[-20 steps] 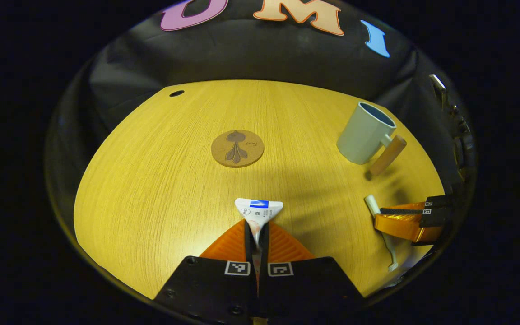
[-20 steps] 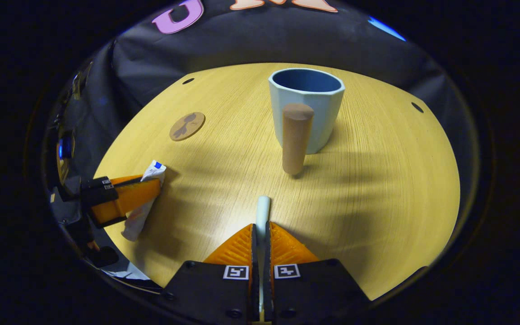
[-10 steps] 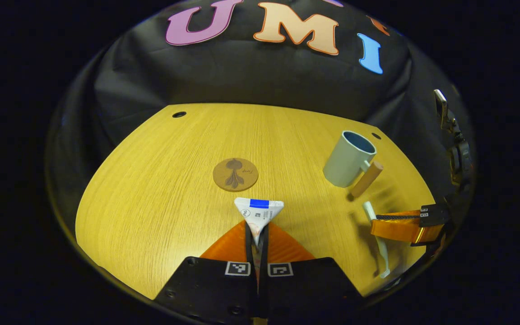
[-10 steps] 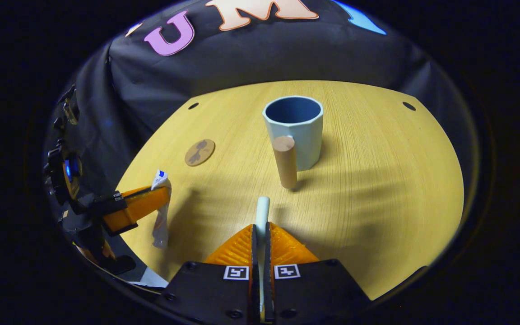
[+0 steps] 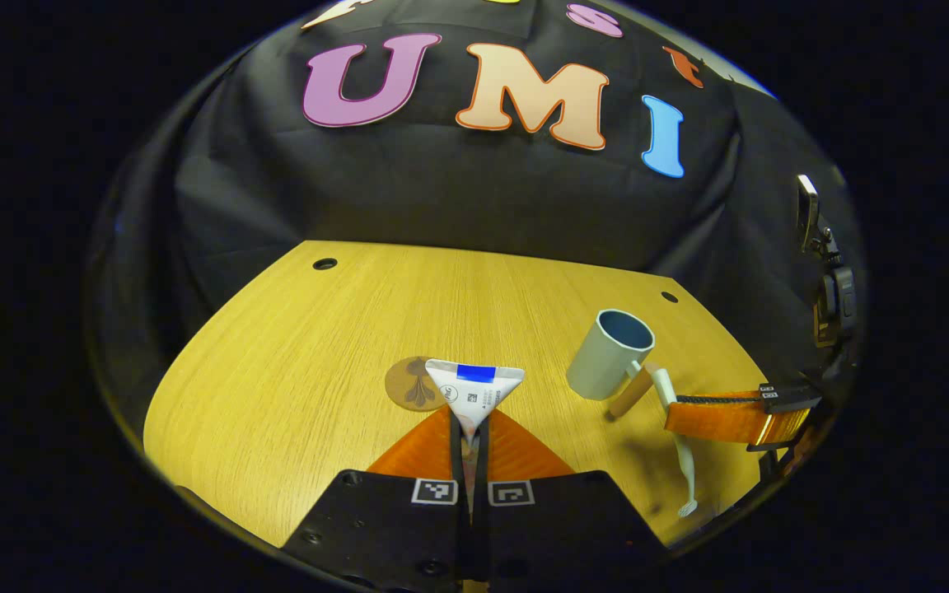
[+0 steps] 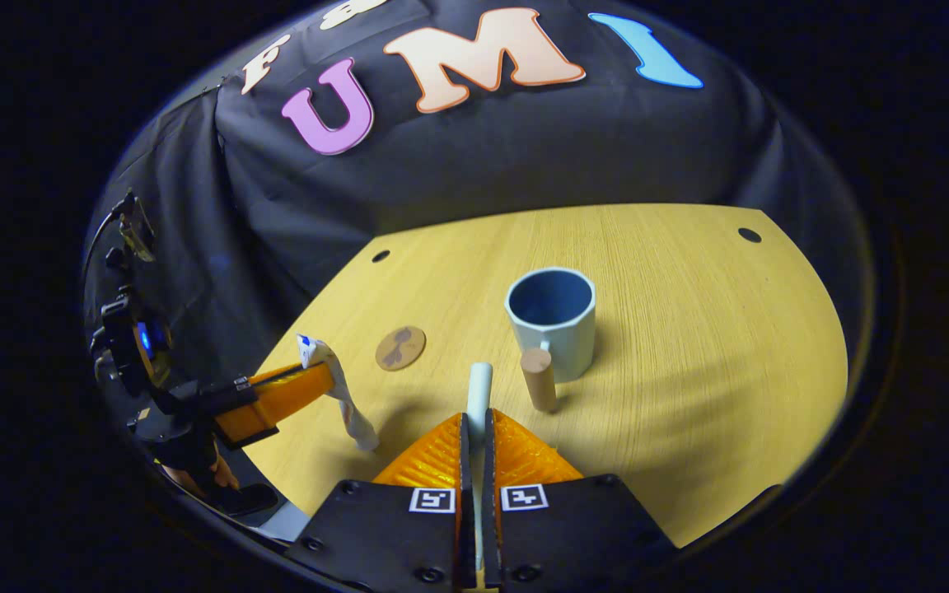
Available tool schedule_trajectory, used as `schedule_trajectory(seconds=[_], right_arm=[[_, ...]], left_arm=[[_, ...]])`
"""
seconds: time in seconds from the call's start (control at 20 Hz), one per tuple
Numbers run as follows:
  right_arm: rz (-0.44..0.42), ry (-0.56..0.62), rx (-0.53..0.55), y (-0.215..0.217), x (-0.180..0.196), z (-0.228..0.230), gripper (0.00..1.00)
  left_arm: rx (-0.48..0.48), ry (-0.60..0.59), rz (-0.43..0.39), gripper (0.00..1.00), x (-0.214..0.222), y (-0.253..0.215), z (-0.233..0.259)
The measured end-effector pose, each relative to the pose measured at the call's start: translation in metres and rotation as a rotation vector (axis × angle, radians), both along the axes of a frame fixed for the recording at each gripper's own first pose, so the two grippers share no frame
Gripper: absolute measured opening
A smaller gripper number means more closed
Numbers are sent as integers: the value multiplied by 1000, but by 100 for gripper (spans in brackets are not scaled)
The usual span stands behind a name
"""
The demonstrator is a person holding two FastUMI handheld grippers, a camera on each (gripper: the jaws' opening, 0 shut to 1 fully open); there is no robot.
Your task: Put the toothbrush and toothpaste on the desktop into the cup, then pick up the cup and place it on the coaster on the desktop.
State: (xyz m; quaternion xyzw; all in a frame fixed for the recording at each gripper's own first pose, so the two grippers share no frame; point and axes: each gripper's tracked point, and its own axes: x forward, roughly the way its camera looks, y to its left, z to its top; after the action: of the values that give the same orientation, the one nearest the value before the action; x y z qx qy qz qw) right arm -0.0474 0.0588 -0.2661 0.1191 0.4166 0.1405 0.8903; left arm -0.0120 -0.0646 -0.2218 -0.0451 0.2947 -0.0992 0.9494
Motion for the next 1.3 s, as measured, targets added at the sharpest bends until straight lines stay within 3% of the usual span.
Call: schedule_trajectory(seconds=[0.75, 1.3], right_arm=[[-117, -285, 87, -25, 125, 76, 6], [-229, -423, 85, -45, 200, 75, 6]], left_arm=[[-1, -31, -37, 0, 10, -20, 36], [6, -14, 22, 0, 5, -14, 47]])
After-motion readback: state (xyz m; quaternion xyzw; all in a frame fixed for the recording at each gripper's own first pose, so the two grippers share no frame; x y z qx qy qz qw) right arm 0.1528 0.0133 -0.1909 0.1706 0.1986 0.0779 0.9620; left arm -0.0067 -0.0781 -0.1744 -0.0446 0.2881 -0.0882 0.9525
